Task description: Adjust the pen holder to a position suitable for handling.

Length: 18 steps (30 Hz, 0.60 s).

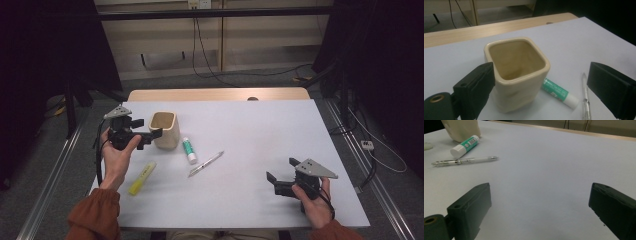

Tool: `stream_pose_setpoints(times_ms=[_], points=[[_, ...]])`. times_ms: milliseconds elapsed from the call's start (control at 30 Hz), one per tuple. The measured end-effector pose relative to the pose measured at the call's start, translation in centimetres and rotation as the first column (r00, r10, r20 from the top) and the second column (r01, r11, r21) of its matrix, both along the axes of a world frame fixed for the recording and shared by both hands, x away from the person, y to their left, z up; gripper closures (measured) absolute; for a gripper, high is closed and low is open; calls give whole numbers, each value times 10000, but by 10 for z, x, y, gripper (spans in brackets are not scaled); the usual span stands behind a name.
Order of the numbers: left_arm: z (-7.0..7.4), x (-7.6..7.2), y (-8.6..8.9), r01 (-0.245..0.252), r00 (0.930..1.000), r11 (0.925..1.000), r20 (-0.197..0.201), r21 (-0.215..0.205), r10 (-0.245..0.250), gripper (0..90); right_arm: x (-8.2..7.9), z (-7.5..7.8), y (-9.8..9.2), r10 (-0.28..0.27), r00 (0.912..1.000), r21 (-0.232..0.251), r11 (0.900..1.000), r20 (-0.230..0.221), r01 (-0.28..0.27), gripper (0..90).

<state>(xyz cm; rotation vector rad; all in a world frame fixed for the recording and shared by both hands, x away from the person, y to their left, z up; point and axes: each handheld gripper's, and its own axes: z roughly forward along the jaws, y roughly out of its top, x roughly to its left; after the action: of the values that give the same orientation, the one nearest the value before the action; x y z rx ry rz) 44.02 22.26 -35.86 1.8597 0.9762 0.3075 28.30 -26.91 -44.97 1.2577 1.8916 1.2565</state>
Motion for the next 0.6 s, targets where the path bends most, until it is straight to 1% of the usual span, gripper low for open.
stream_pose_setpoints(times_ms=[67,133,167,200,300,400,500,600], points=[[-3,5,-2,113,9999,9999,-24,54,-113,79,0,0,0,13,10000,-3,10000,-1,-13,41],[-5,11,-4,85,10000,9998,-24,158,-85,97,0,0,1,24,10000,-32,10000,20,-24,41],[-5,17,-6,16,10000,9994,43,354,-17,107,0,0,1,47,10000,-26,10000,19,-47,41],[-5,17,-6,16,10000,9994,43,354,-17,111,0,0,1,53,10000,-18,10000,14,-53,41],[-3,28,-8,-37,10000,9979,54,652,34,134,0,0,1,64,10000,2,10000,-12,-64,41],[-3,42,-8,-43,9999,9962,-133,875,55,152,1,-1,1,81,10000,11,10000,-14,-81,41],[-5,55,-6,-141,9997,9948,-196,1010,162,173,0,0,1,79,10000,3,10000,-18,-79,41],[-7,66,-6,-92,9988,9938,-467,1107,145,238,1,-1,1,110,9999,22,9999,-61,-110,41]])
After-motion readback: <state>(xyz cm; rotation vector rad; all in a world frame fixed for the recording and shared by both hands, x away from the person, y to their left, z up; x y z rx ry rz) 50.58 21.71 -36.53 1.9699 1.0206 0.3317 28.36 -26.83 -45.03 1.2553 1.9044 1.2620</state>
